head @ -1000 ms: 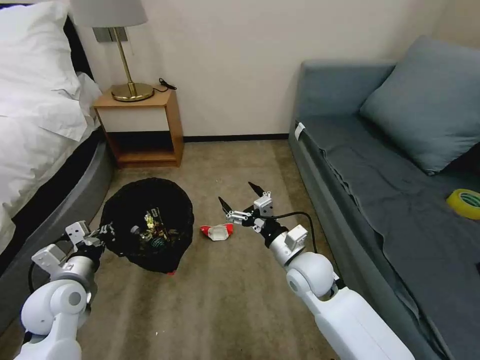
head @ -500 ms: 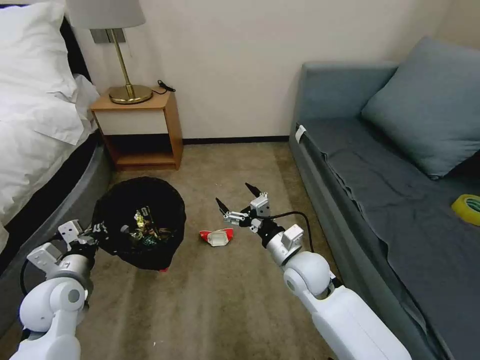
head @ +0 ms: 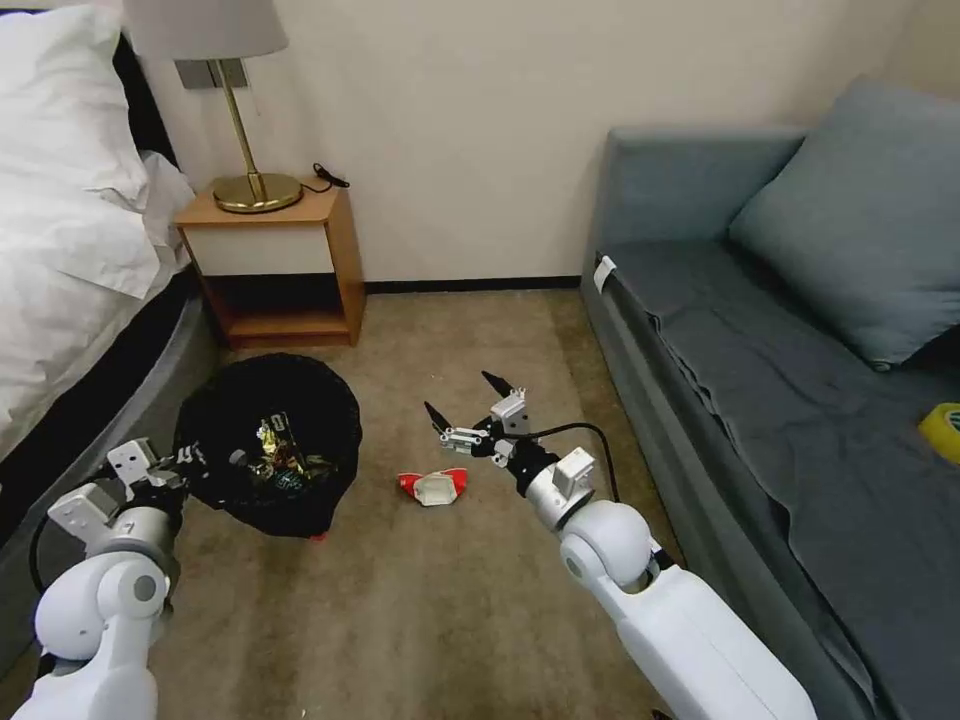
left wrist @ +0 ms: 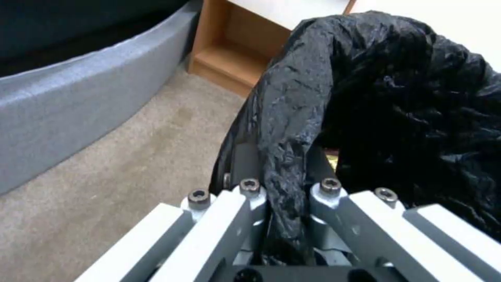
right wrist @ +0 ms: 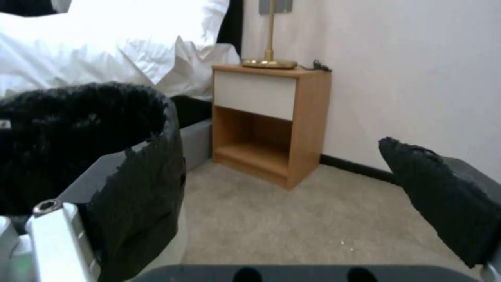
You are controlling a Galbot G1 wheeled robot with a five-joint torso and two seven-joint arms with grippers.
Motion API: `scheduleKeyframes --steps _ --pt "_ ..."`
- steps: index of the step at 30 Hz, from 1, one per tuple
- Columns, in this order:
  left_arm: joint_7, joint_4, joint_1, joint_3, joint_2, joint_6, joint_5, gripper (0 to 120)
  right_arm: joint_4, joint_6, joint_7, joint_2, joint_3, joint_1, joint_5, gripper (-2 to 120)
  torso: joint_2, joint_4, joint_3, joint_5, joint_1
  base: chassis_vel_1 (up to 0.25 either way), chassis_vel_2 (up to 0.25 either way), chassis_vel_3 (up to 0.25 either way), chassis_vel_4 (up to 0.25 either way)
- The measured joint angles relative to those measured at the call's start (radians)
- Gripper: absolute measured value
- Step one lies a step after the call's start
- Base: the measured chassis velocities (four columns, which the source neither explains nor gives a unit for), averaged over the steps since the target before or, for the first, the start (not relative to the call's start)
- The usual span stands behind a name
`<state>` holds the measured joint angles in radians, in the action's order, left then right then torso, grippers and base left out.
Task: Pick up the trash bin, then pick up the garbage on the floor and place it into the trash bin.
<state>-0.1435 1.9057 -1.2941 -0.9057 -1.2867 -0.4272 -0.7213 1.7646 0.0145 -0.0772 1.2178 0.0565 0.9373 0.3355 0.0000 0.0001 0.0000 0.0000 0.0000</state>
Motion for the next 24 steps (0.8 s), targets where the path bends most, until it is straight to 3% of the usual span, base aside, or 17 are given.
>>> scheduleKeyframes --steps 24 --pt "0.012 -0.022 0.011 0.005 0.013 0.002 -0.002 4 -0.235 -0.053 -0.018 0.040 0.088 -0.087 -0.017 100 0.000 -0.0001 0.000 0.0000 0.000 -0.076 0.099 0.080 -0.096"
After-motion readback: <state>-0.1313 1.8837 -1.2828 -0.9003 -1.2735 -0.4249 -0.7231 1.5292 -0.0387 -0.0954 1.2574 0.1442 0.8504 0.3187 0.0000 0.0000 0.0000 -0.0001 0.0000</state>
